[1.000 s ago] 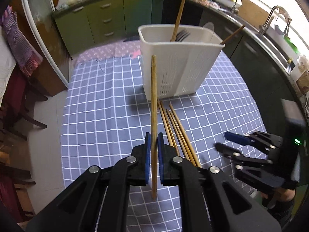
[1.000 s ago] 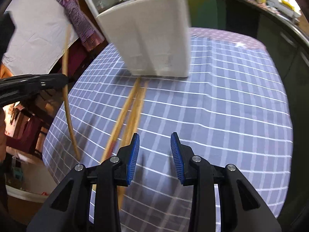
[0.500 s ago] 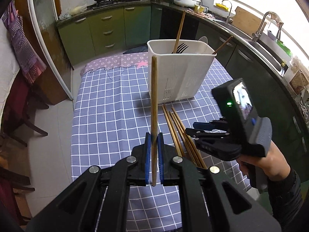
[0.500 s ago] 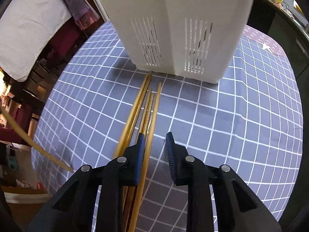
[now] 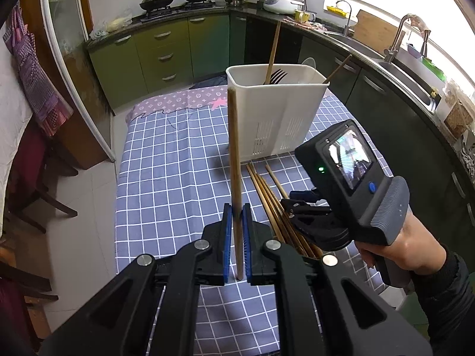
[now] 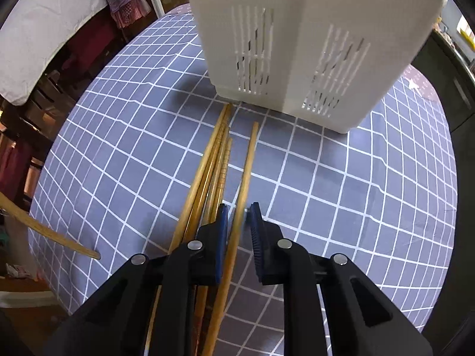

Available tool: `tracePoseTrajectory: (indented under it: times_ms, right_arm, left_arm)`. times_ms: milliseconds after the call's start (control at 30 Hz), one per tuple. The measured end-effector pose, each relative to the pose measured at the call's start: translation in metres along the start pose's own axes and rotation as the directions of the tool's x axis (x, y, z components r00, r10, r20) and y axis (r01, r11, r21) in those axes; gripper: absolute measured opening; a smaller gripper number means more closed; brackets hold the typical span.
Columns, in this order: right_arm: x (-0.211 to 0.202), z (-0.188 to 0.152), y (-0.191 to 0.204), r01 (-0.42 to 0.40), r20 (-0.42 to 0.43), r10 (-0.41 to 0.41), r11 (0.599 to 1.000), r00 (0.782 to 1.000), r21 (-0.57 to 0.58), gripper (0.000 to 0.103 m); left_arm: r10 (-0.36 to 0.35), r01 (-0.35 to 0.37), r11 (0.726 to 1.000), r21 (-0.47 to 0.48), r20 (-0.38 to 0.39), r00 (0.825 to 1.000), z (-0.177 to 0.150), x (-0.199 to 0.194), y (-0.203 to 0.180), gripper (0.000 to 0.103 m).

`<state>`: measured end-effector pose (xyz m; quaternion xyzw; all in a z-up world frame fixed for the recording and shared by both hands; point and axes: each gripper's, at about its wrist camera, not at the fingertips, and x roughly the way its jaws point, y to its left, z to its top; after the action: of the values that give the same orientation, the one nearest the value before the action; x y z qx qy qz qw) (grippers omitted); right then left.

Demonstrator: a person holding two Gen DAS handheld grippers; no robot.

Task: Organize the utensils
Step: 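Lift the chopstick upright with the left tool while the right tool grasps another chopstick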

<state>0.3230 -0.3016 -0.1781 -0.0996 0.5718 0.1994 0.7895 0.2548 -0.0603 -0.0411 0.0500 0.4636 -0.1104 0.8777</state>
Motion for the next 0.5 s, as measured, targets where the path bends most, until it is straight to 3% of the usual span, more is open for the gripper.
tracePoseTrajectory:
  times_ms: [100, 267, 367, 500]
  right_arm:
    - [-0.003, -0.002, 0.003, 0.005, 0.01, -0.005, 1.0, 1.0, -0.002, 0.007]
    - [-0.036, -0.007, 0.001, -0.038, 0.11, 0.036, 0.999, 0.993, 0.013, 0.007]
    - [-0.068, -0.016, -0.004, -0.059, 0.199, 0.054, 0.998, 0.978, 0.02, 0.007]
    - [-0.114, -0.038, -0.009, -0.082, 0.331, 0.069, 0.996, 0.941, 0.028, 0.007]
  left_arm:
    - [0.002, -0.002, 1.0, 0.005, 0.001, 1.0, -0.001, -0.001, -0.001, 0.007]
    - [0.008, -0.008, 1.0, 0.006, 0.002, 1.0, -0.002, -0.001, -0.001, 0.007]
    - [0.008, -0.008, 1.0, 0.004, 0.002, 1.0, -0.002, -0.002, 0.0, 0.007]
    - [0.01, -0.01, 1.0, 0.001, 0.003, 1.0, -0.003, -0.003, 0.003, 0.007]
